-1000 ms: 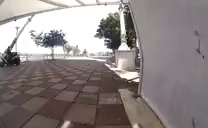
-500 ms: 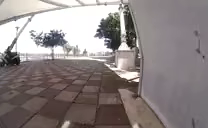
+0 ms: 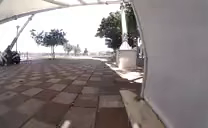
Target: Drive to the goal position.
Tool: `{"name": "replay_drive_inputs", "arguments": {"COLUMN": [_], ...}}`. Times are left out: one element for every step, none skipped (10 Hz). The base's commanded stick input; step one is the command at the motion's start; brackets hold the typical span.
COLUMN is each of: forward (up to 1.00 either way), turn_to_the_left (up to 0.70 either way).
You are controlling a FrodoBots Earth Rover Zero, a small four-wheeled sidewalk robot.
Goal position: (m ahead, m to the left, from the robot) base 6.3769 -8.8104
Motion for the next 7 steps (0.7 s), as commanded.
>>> {"name": "replay_drive_inputs", "arguments": {"forward": [0.7,0.7,0.7,0.7,0.7,0.7,0.7], "turn_to_the_left": [0.0,0.0,0.0,0.0,0.0,0.0,0.0]}}
